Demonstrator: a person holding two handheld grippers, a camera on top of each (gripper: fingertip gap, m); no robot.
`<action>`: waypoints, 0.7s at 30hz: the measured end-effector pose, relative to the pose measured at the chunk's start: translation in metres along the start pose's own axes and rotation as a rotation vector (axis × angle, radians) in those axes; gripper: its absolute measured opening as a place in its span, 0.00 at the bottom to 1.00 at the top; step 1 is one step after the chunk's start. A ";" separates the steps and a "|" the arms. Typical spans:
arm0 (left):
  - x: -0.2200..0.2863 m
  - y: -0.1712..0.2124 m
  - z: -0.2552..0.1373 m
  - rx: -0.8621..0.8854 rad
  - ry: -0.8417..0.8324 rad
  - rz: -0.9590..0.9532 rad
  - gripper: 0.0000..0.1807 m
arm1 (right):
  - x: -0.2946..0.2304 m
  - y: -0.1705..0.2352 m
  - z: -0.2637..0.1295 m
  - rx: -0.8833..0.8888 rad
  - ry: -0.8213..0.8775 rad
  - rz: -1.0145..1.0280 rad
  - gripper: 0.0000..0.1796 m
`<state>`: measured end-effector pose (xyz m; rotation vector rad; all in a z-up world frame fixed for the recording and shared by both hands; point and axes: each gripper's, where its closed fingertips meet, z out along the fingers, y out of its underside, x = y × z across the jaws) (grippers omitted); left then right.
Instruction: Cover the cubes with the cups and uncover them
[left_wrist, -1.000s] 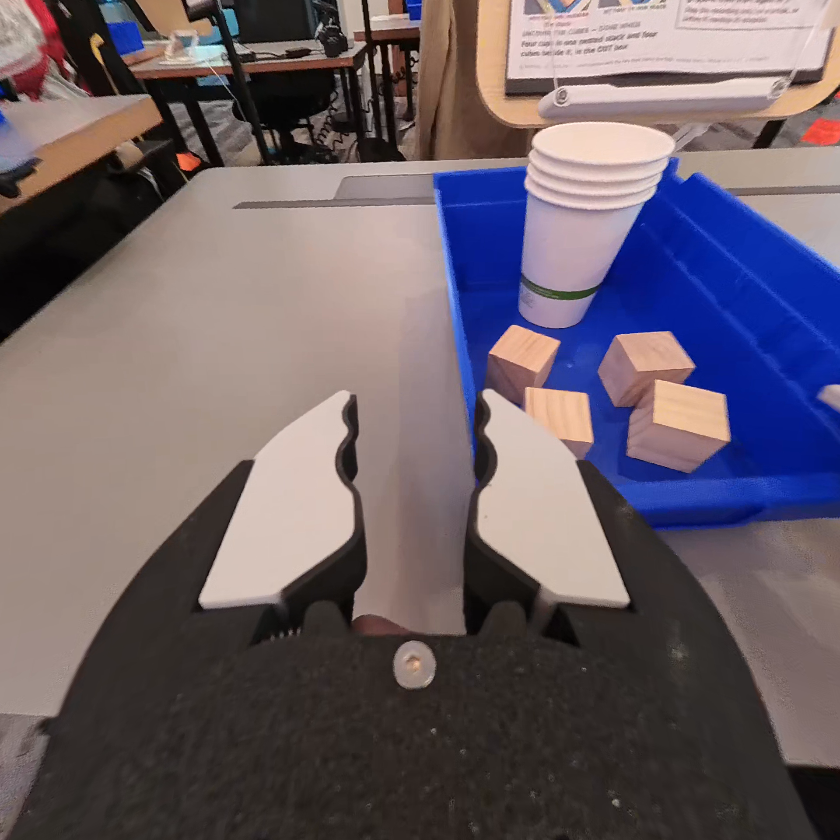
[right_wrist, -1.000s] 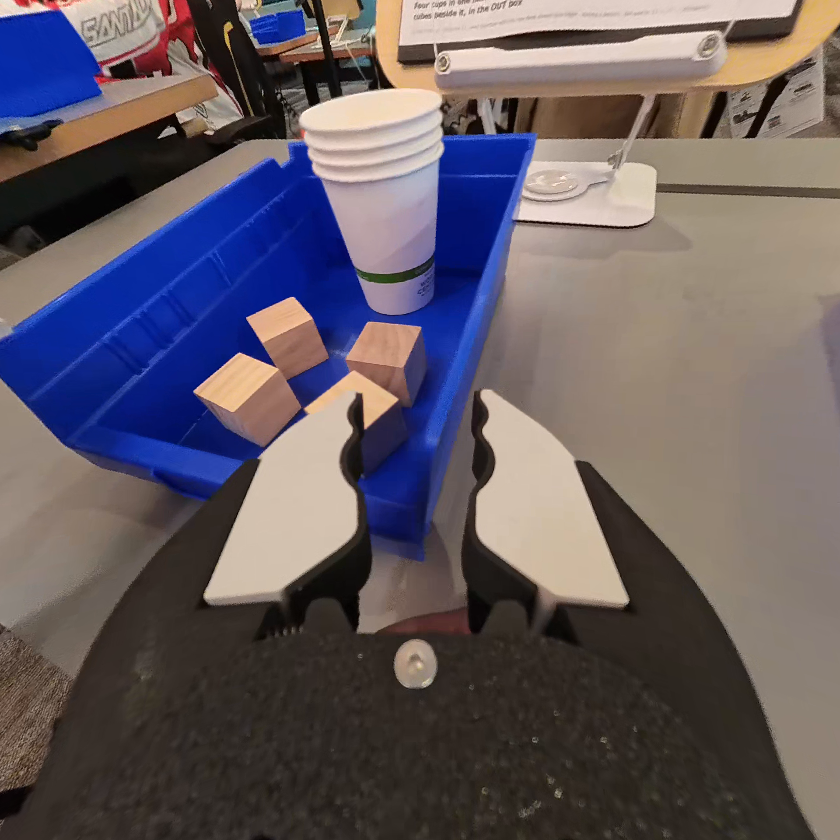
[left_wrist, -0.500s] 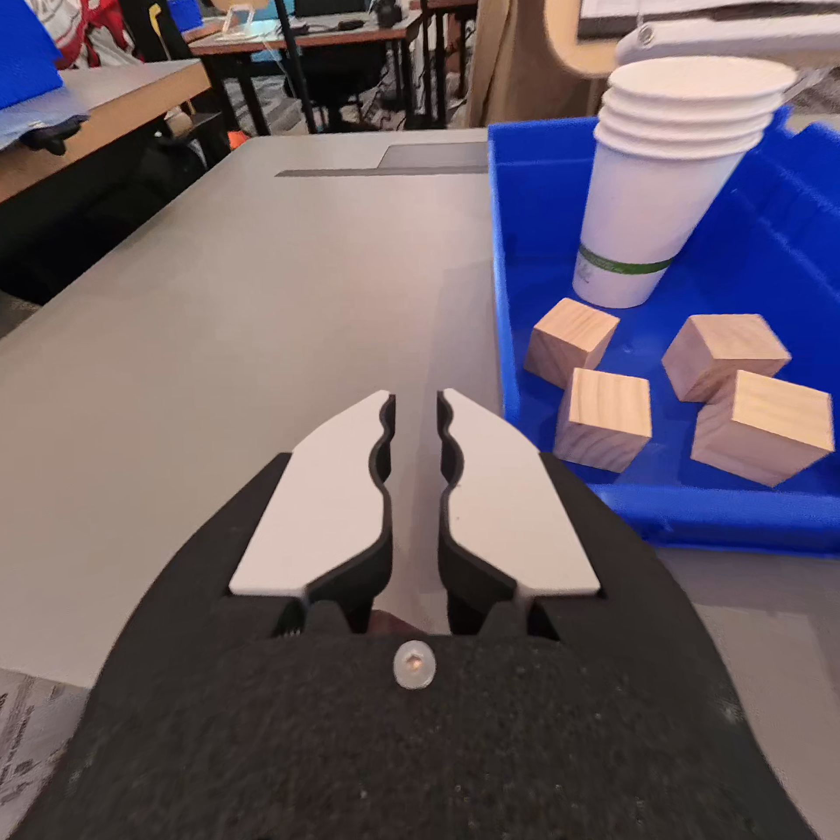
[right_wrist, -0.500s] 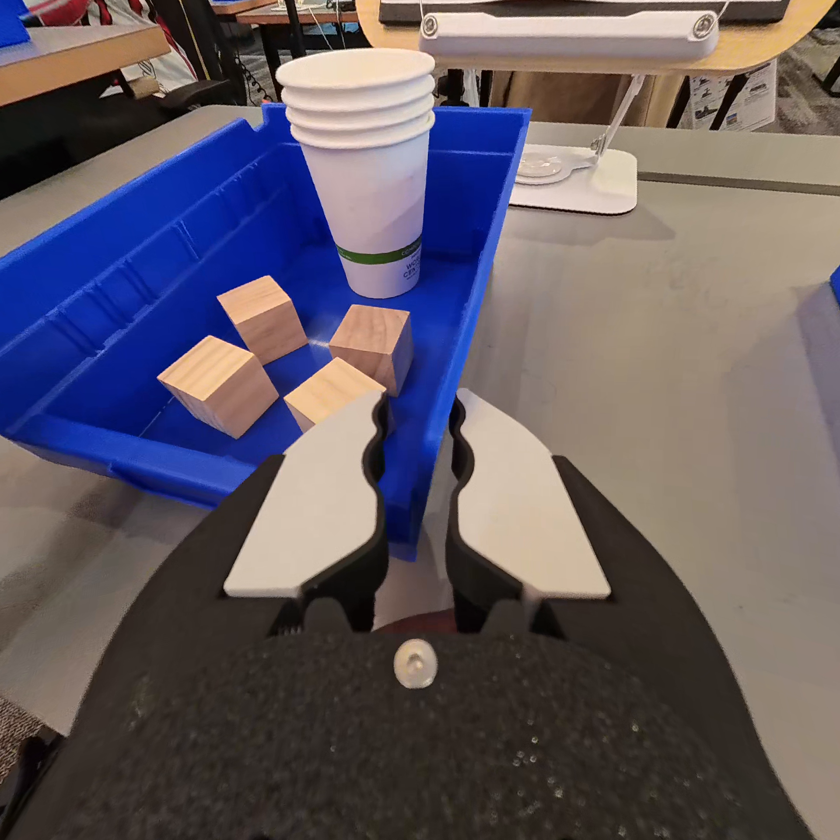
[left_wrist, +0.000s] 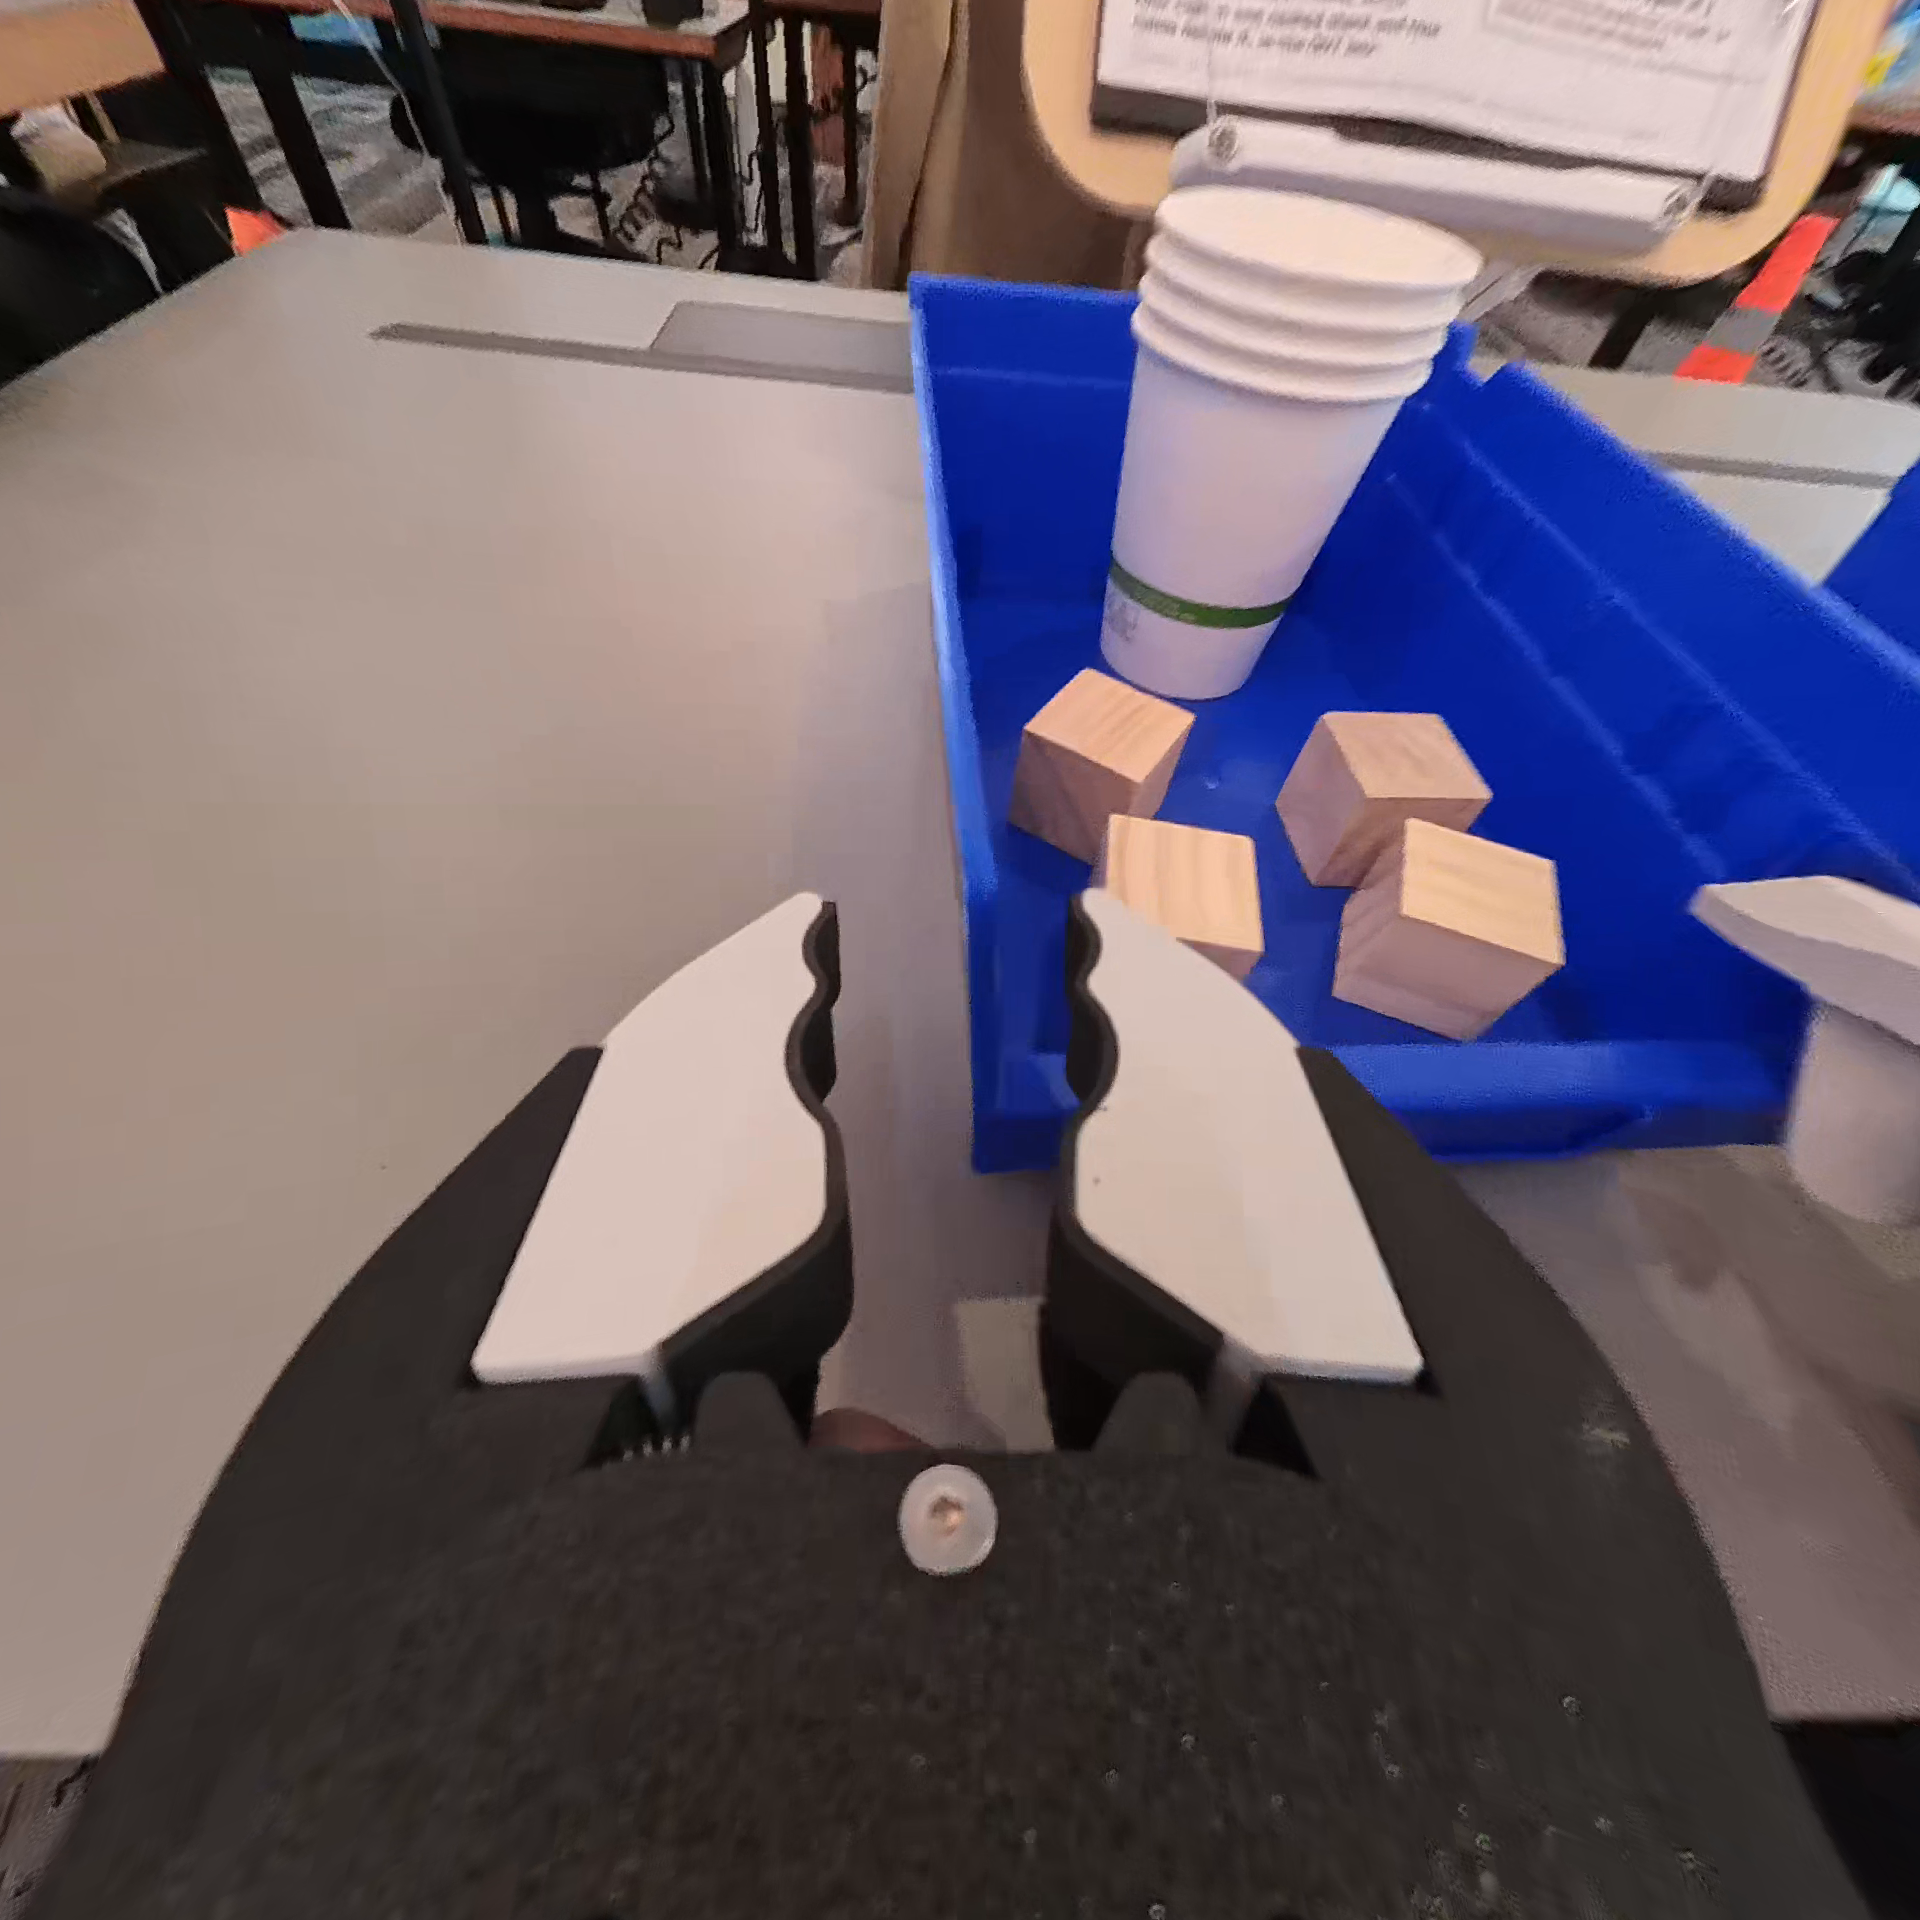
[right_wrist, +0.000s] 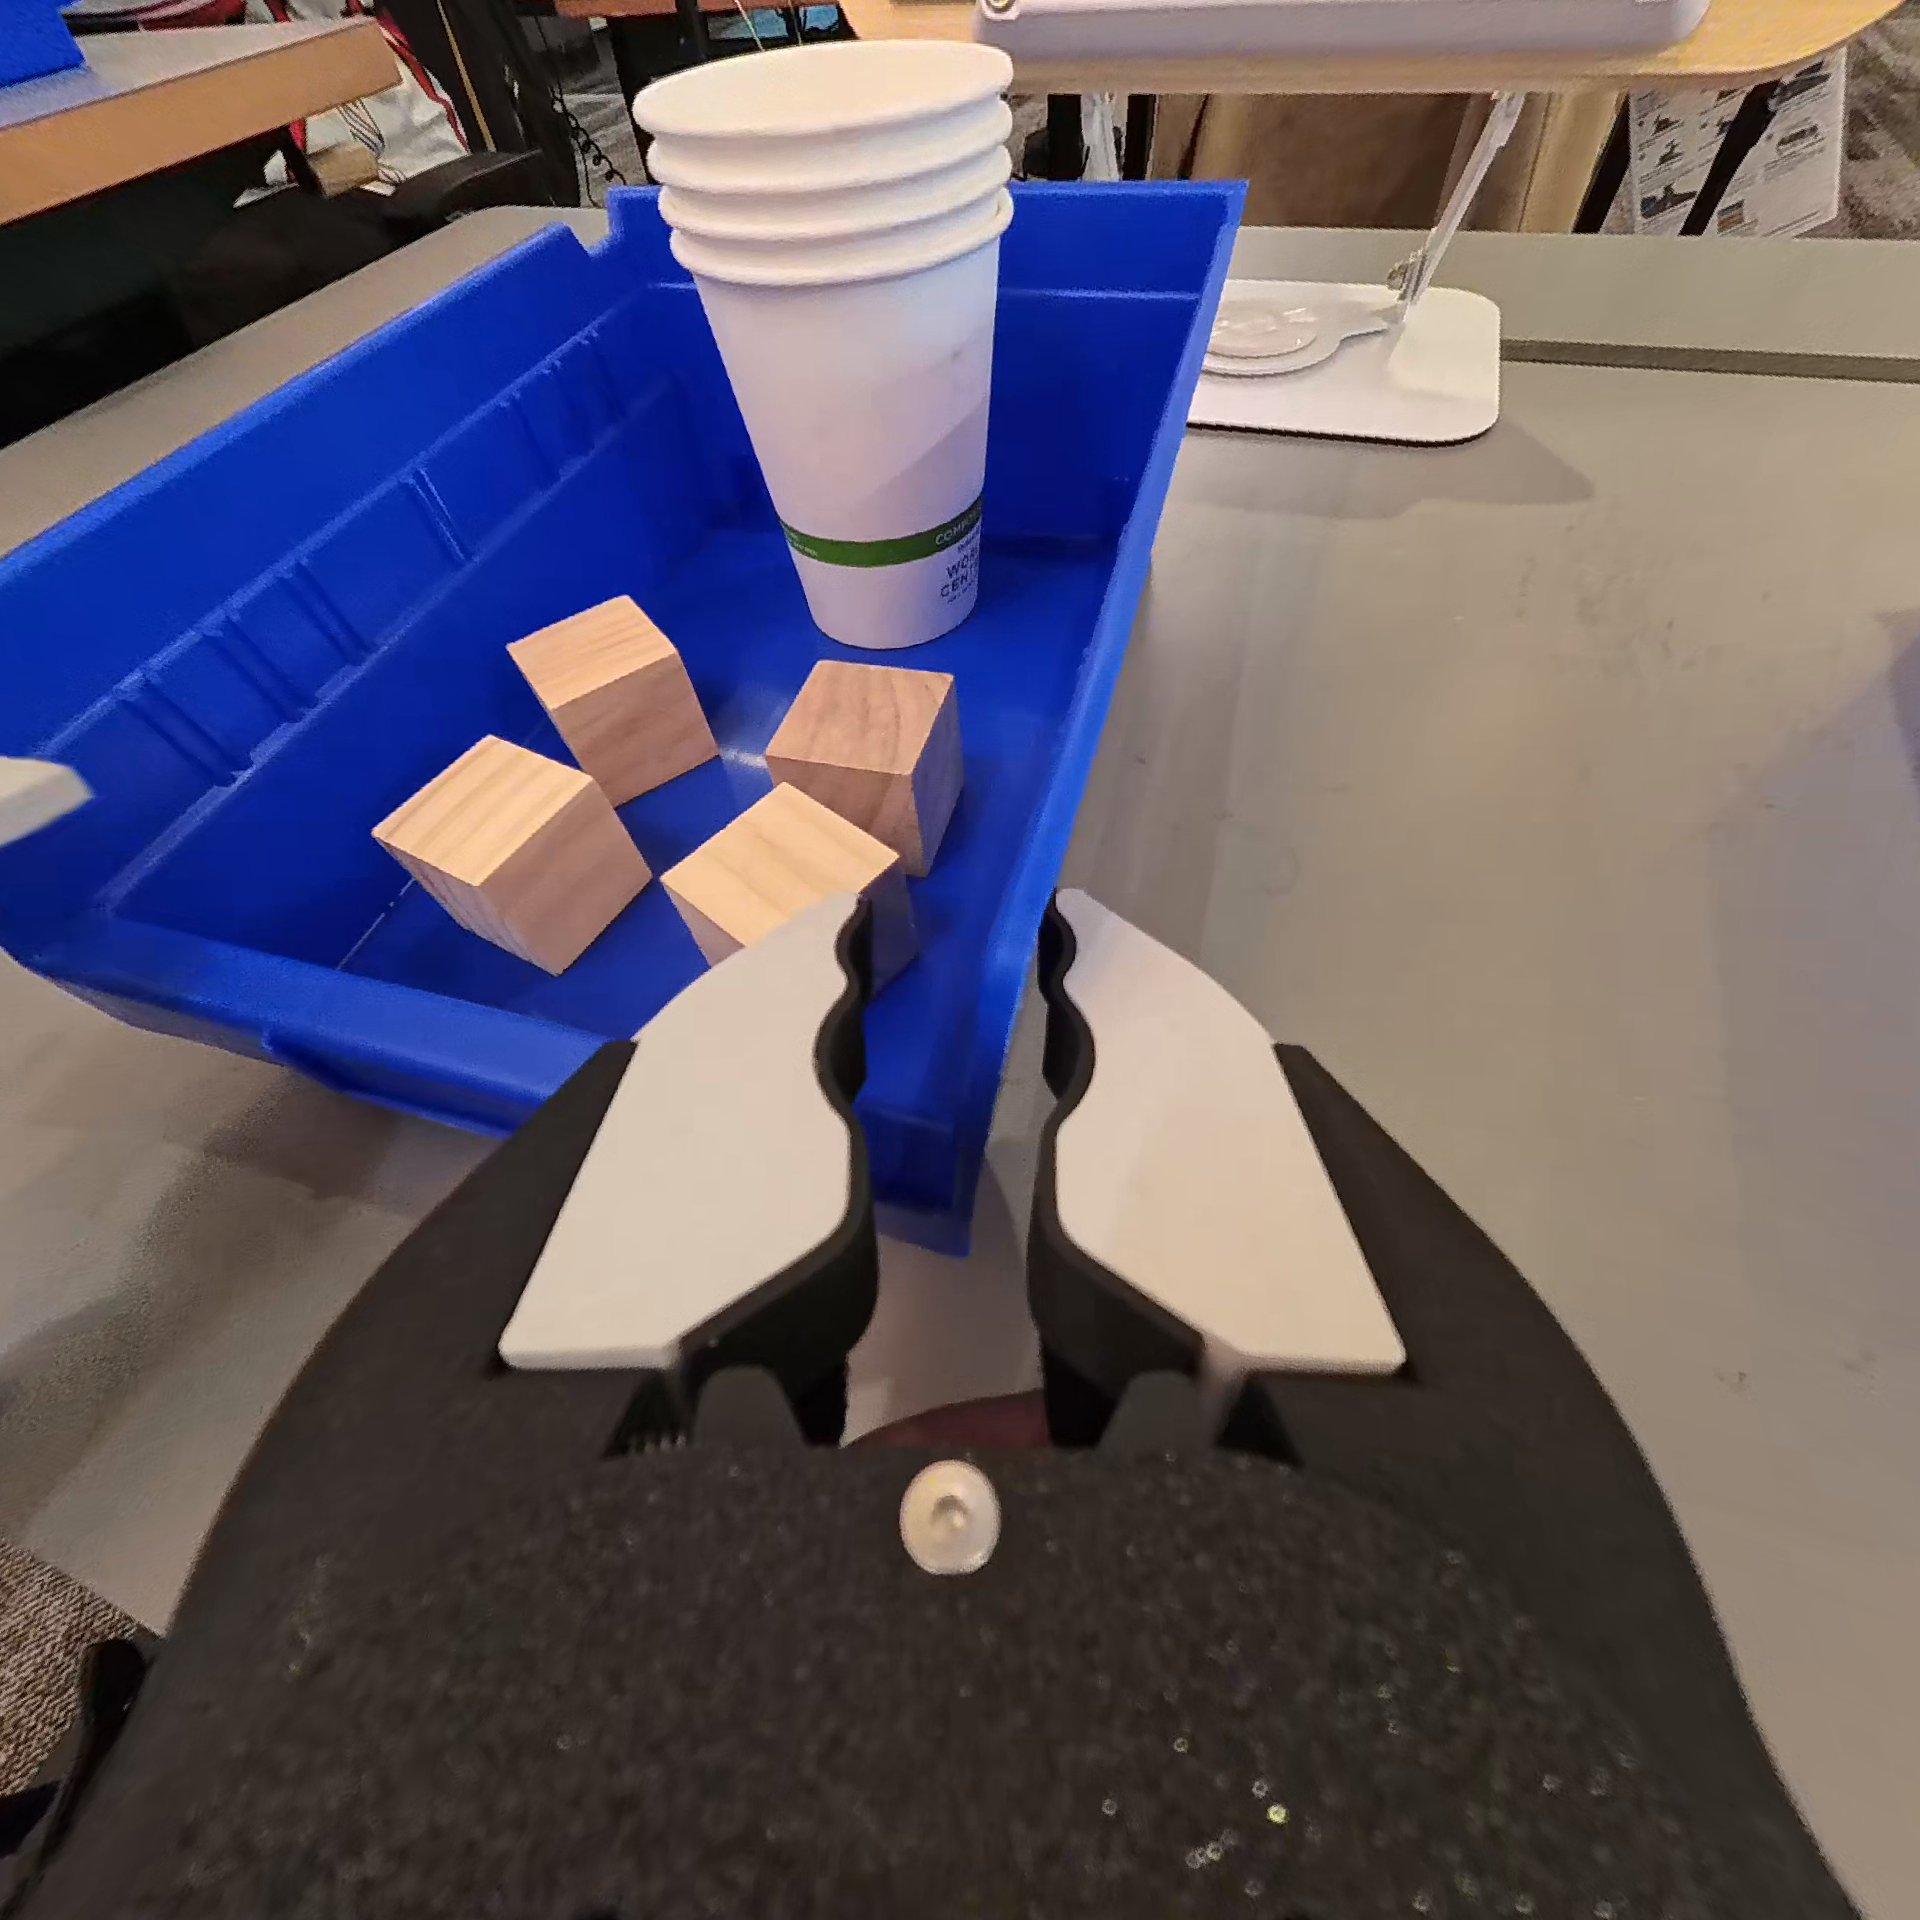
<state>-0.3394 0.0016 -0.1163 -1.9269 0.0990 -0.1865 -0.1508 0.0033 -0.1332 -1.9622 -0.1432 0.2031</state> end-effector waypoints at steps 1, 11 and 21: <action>-0.003 0.003 0.006 -0.012 -0.014 0.001 0.21 | 0.000 0.000 0.000 0.000 -0.001 0.002 0.17; -0.025 -0.015 0.007 0.001 -0.090 0.068 0.01 | -0.025 -0.020 0.006 0.045 0.026 0.057 0.03; -0.175 -0.056 0.008 0.050 -0.224 0.004 0.01 | -0.161 -0.045 0.078 0.048 -0.056 0.076 0.03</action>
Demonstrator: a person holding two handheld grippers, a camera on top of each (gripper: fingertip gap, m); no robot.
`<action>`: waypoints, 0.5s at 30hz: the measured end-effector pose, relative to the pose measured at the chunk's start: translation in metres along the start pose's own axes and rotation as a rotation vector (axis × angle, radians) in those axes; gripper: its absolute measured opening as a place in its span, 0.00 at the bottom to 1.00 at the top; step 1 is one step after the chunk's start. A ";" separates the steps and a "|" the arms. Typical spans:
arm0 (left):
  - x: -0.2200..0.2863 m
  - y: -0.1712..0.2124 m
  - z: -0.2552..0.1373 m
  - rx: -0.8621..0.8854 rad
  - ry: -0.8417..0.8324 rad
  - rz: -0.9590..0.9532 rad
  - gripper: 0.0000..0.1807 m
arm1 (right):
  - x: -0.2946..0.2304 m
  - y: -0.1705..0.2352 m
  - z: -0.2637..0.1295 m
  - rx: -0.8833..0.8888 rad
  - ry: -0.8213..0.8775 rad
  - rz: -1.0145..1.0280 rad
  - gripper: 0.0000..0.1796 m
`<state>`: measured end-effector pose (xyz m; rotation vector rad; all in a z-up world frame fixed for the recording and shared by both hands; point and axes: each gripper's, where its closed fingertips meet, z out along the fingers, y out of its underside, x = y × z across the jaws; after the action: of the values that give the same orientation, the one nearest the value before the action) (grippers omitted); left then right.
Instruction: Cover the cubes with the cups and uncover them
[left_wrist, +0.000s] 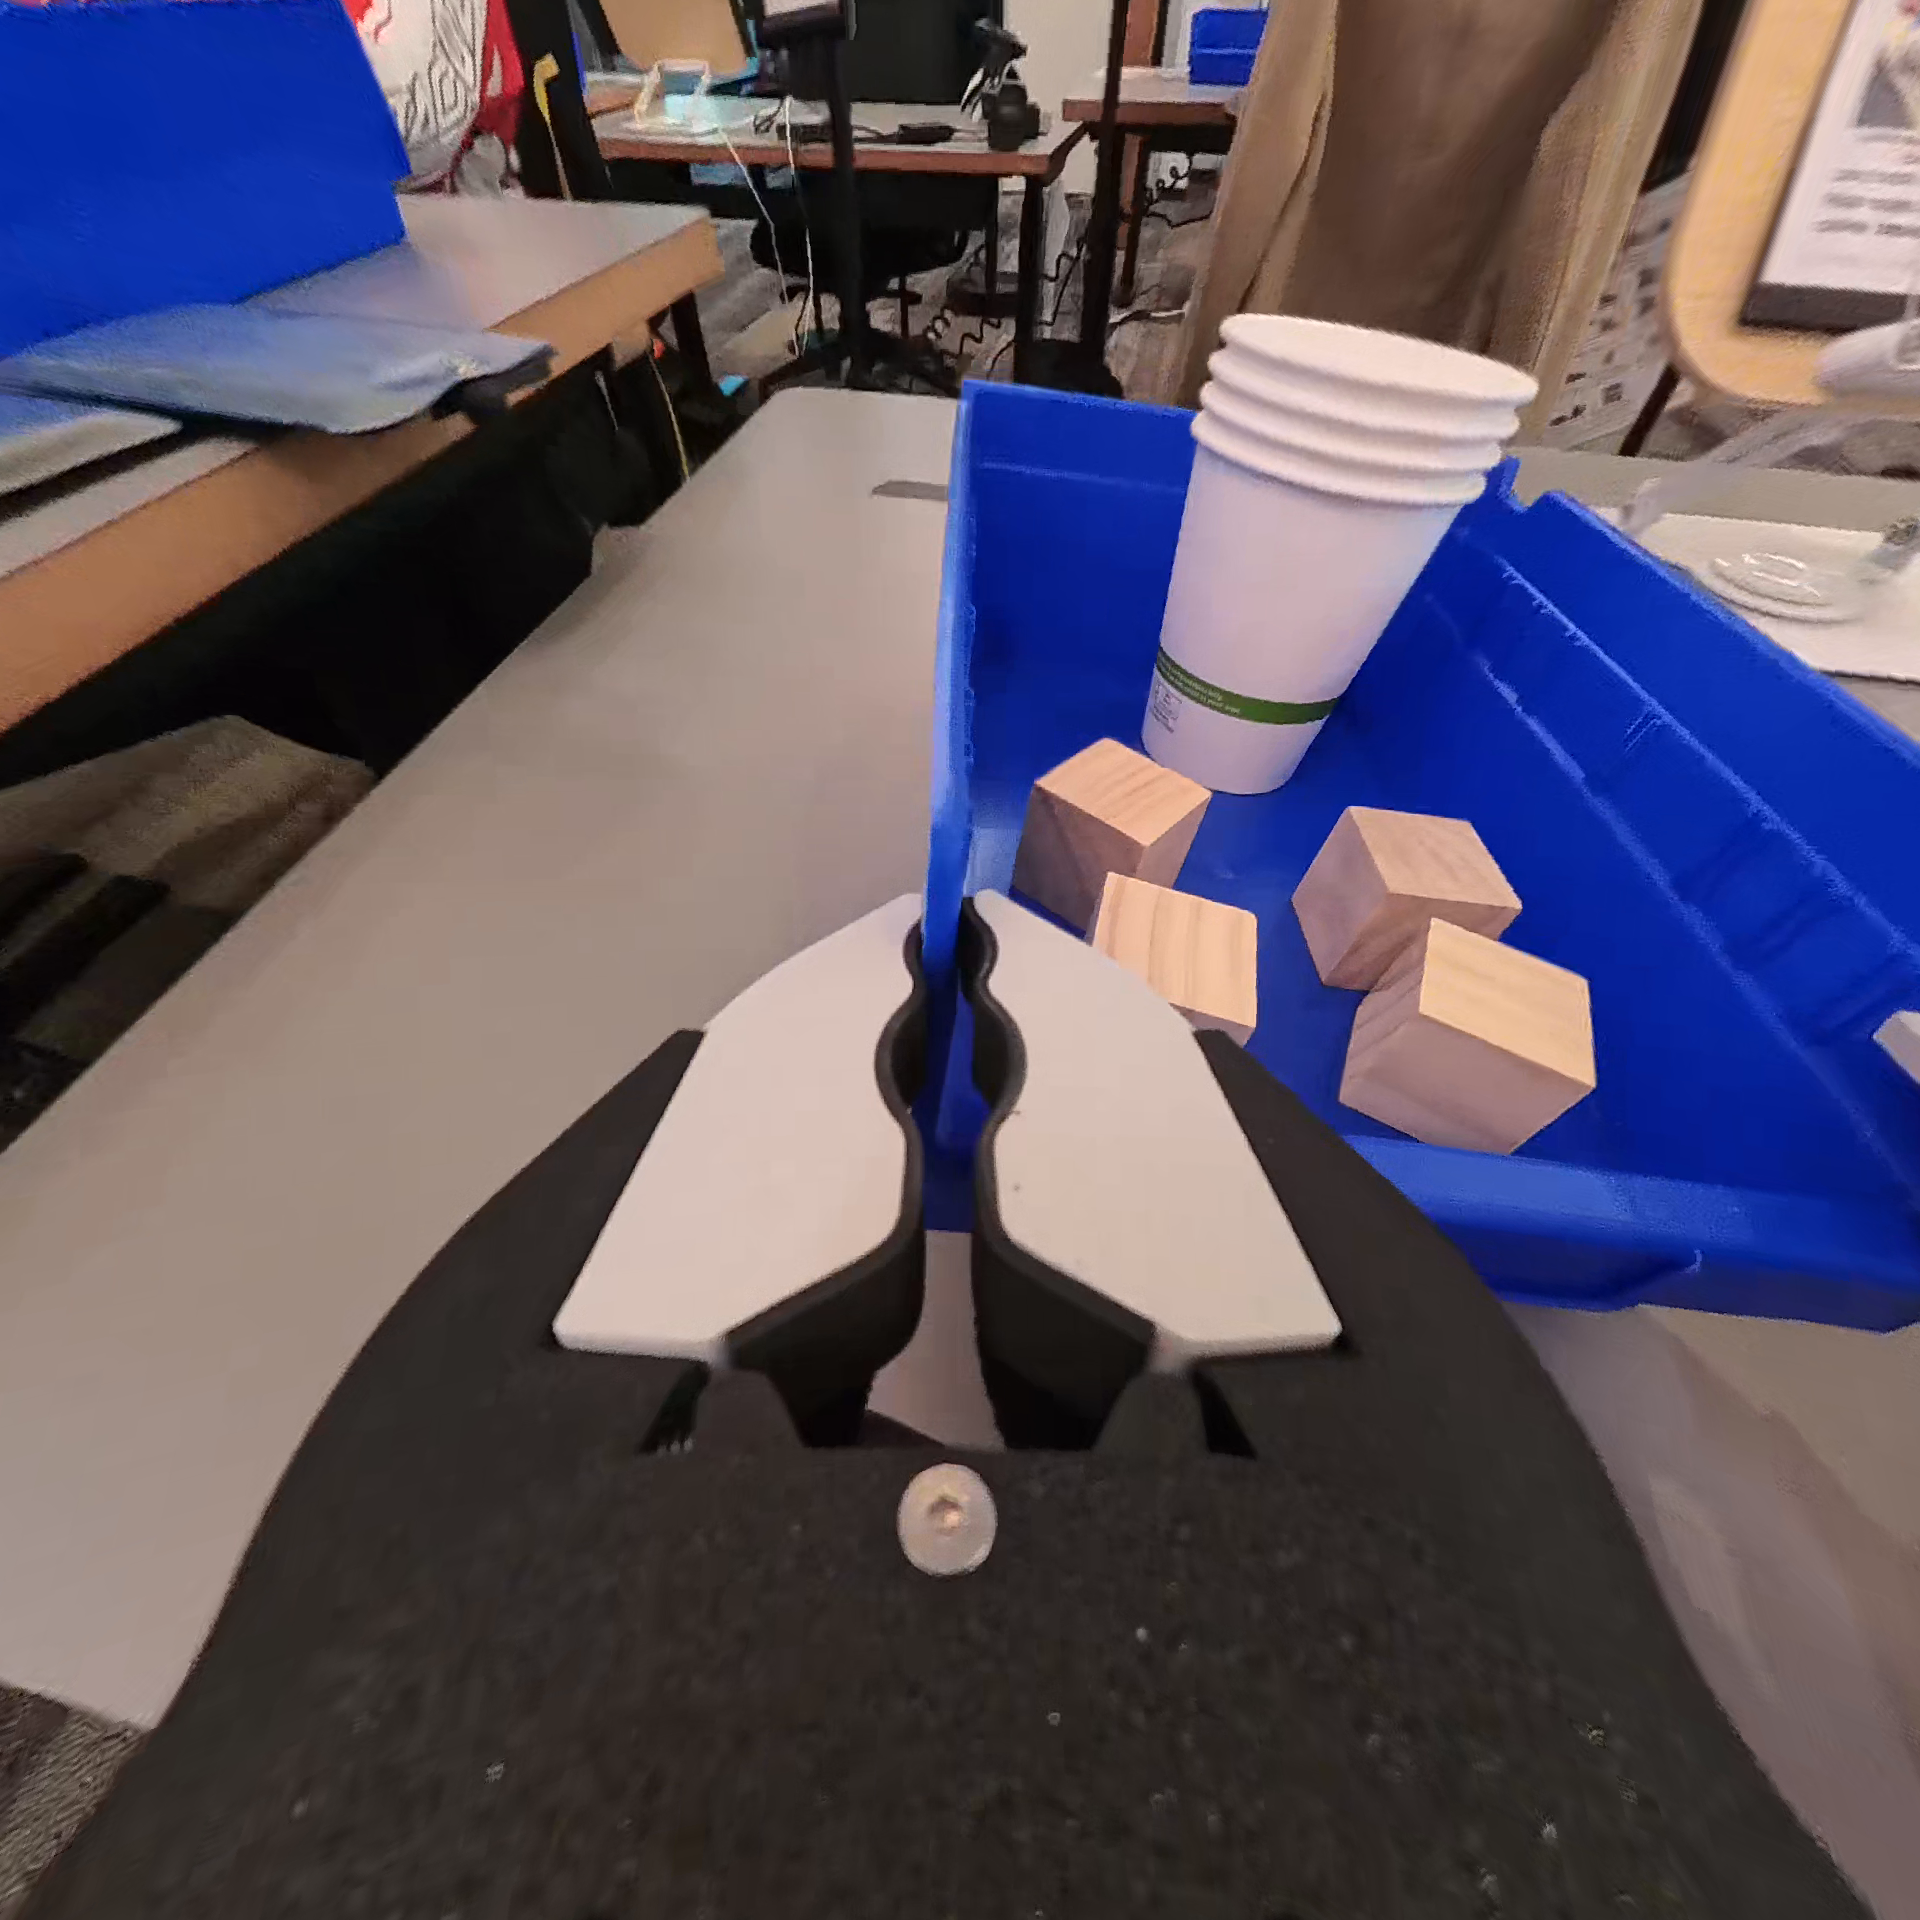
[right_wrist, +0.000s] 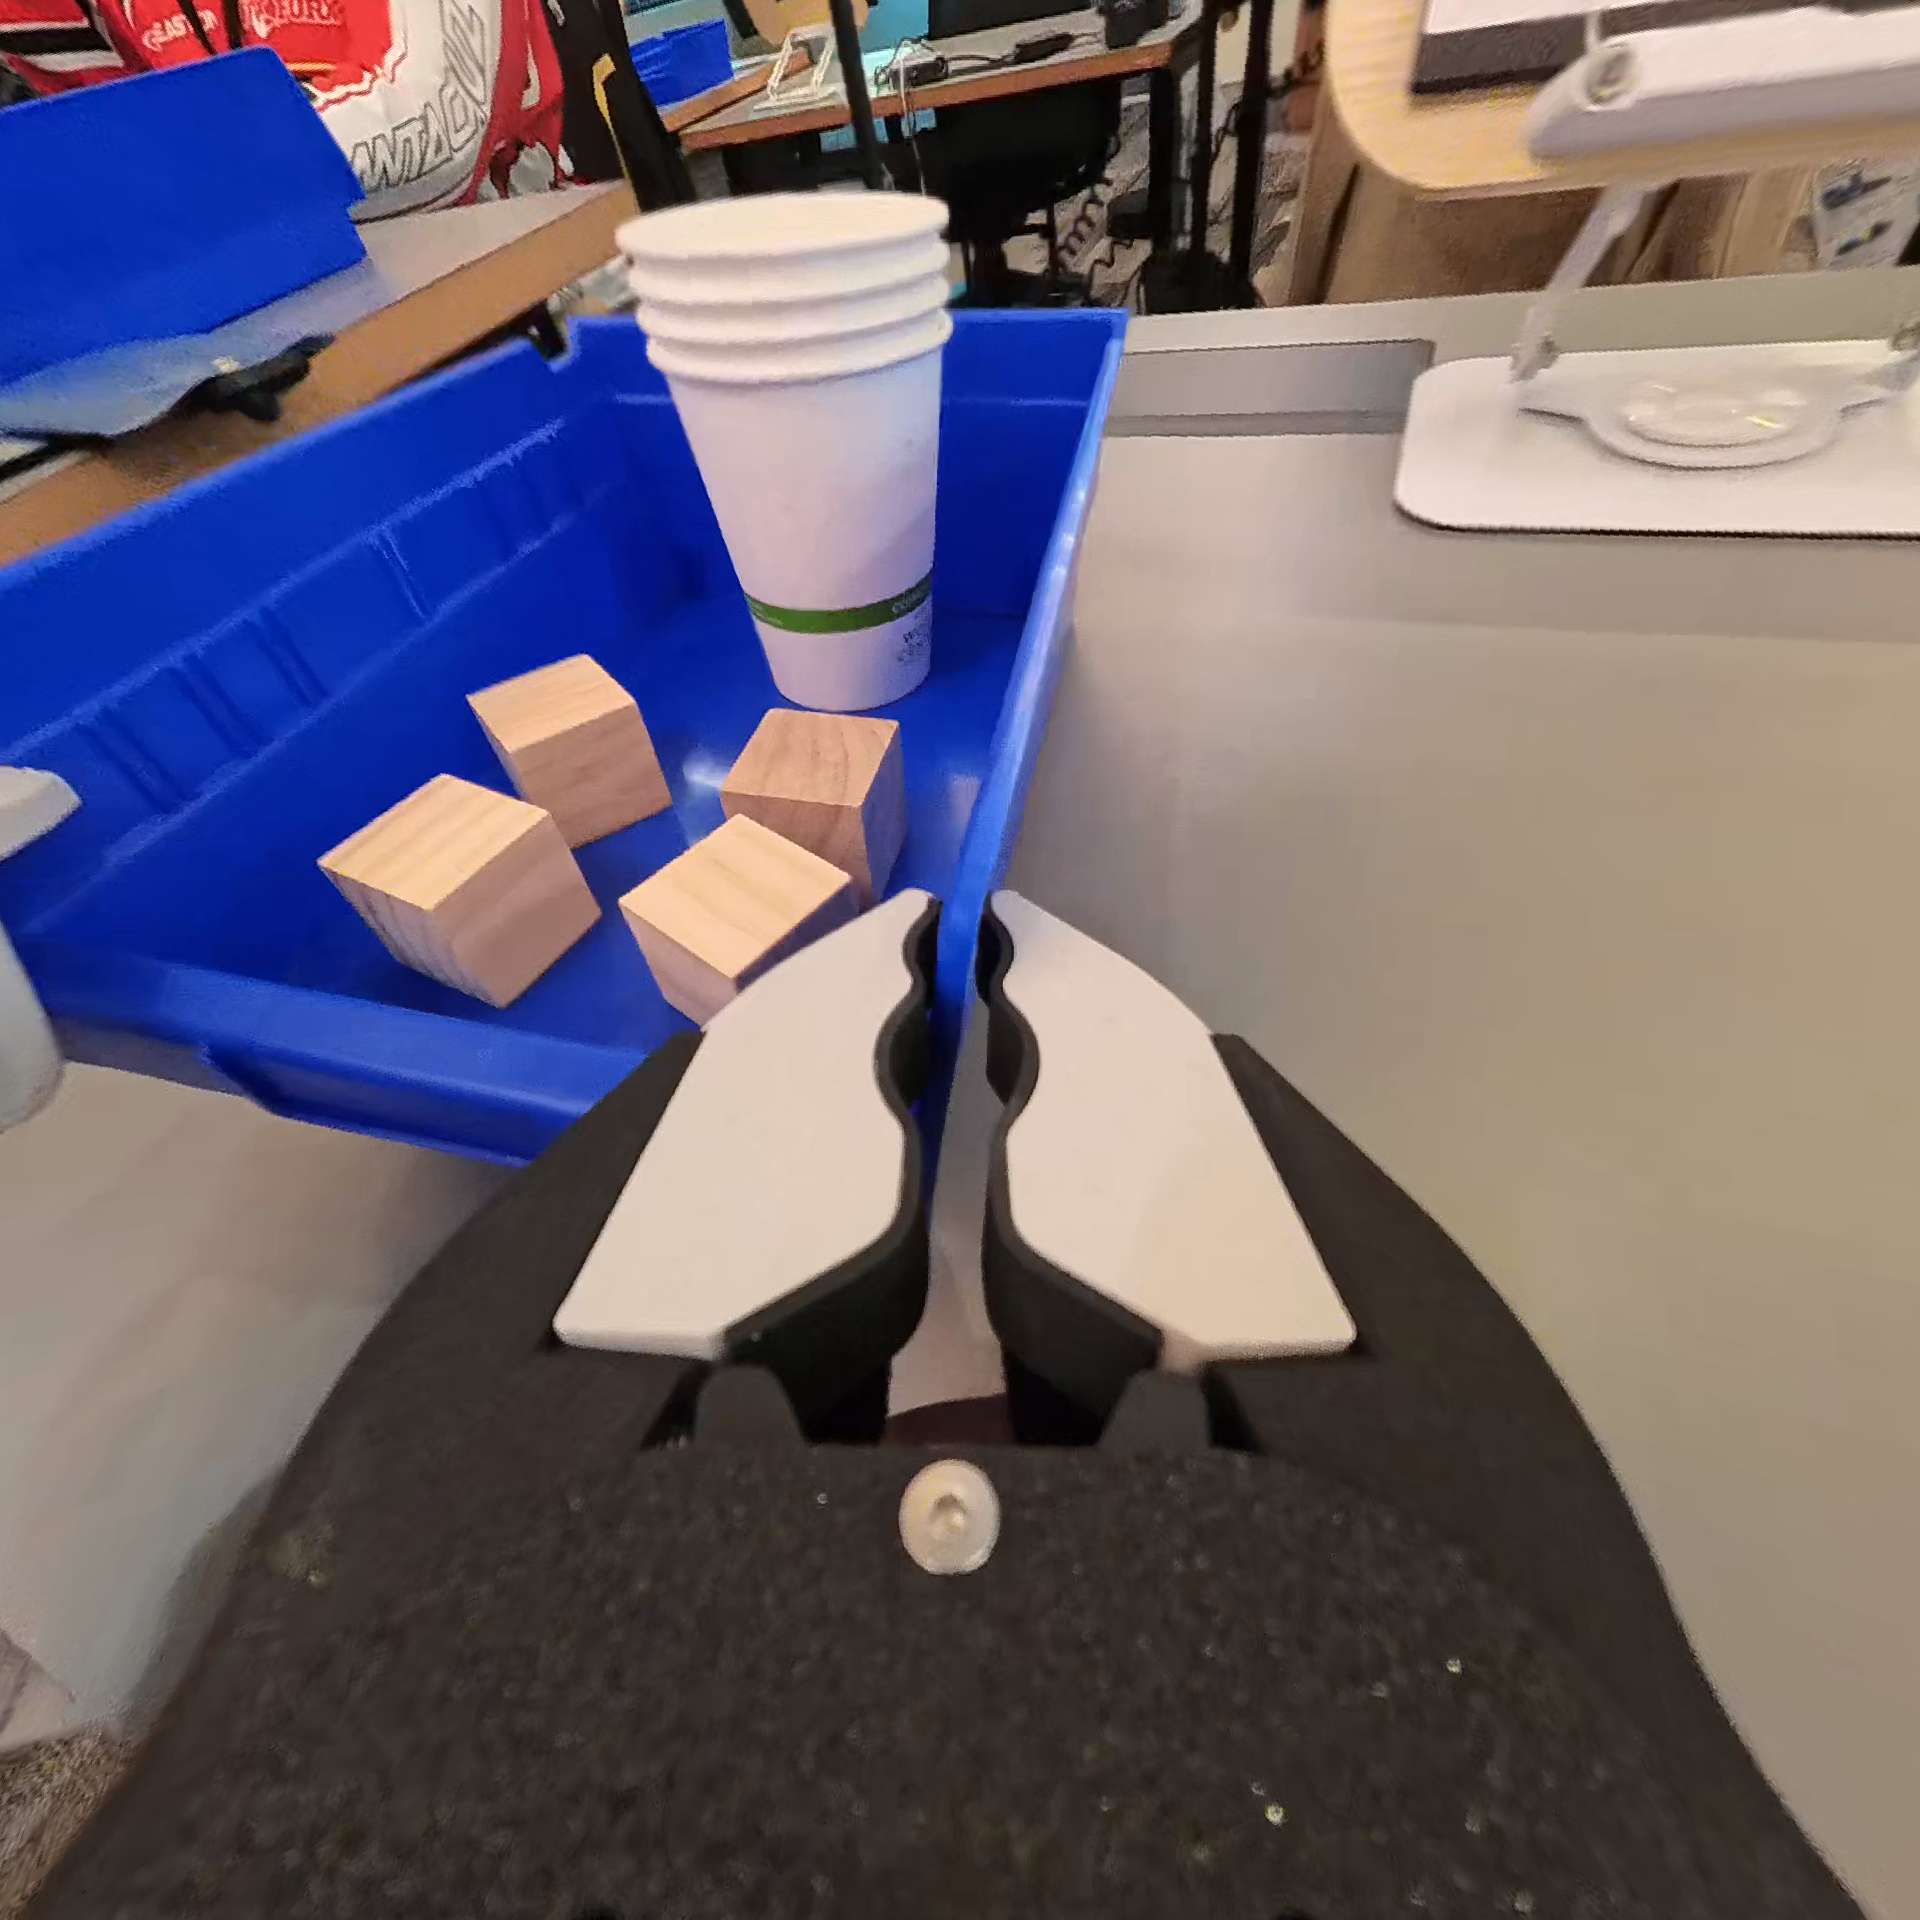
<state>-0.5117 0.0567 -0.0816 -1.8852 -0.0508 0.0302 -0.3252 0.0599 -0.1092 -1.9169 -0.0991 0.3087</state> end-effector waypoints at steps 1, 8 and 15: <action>-0.010 0.002 0.005 -0.006 0.012 -0.021 0.01 | -0.009 -0.002 0.003 0.007 0.005 -0.005 0.03; -0.047 0.012 0.035 -0.026 0.124 -0.082 0.01 | -0.044 0.005 0.017 0.025 0.048 -0.052 0.05; -0.049 0.026 0.048 -0.021 0.169 -0.101 0.02 | -0.042 0.015 0.025 0.023 0.084 -0.037 0.04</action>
<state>-0.5623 0.0920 -0.1219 -1.8977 -0.0300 -0.1994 -0.3735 0.0685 -0.1243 -1.9000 -0.0745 0.2034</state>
